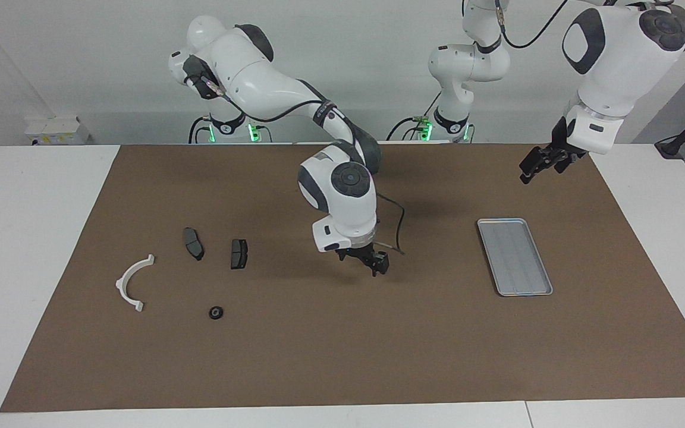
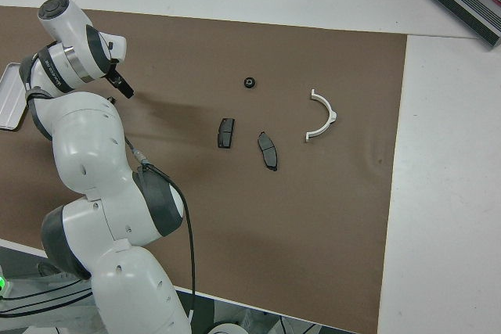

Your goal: Place bearing gear from tray to pile

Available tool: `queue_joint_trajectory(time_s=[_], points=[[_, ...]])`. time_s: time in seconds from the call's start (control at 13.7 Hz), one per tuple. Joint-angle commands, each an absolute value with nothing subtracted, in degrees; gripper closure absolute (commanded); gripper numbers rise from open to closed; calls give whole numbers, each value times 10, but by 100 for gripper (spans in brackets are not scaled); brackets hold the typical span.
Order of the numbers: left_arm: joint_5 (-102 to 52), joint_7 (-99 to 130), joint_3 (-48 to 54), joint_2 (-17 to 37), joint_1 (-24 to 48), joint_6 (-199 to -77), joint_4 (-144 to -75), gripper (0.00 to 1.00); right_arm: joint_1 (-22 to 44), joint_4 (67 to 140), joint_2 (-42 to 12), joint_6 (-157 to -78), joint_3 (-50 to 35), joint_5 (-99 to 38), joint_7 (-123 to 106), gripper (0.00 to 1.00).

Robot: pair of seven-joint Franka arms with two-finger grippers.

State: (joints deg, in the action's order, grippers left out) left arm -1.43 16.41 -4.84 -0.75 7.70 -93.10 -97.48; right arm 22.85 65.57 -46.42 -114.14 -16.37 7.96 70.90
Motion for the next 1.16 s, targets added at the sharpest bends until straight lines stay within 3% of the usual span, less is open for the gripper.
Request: queue_joint_trajectory(time_s=[0.0, 0.66, 0.87, 1.09], points=[[-11, 129, -40, -18, 58, -931, -986, 0, 250, 668, -471, -1177, -160, 90, 760, 0], [-18, 123, -35, -16, 44, -930, -983, 0, 273, 692, -502, -1237, -160, 143, 803, 5], [-18, 123, -35, -16, 45, -930, -983, 0, 279, 692, -507, -1237, -160, 149, 804, 16], [-18, 122, -34, -14, 47, -917, -977, 0, 284, 693, -508, -1235, -161, 148, 804, 47]])
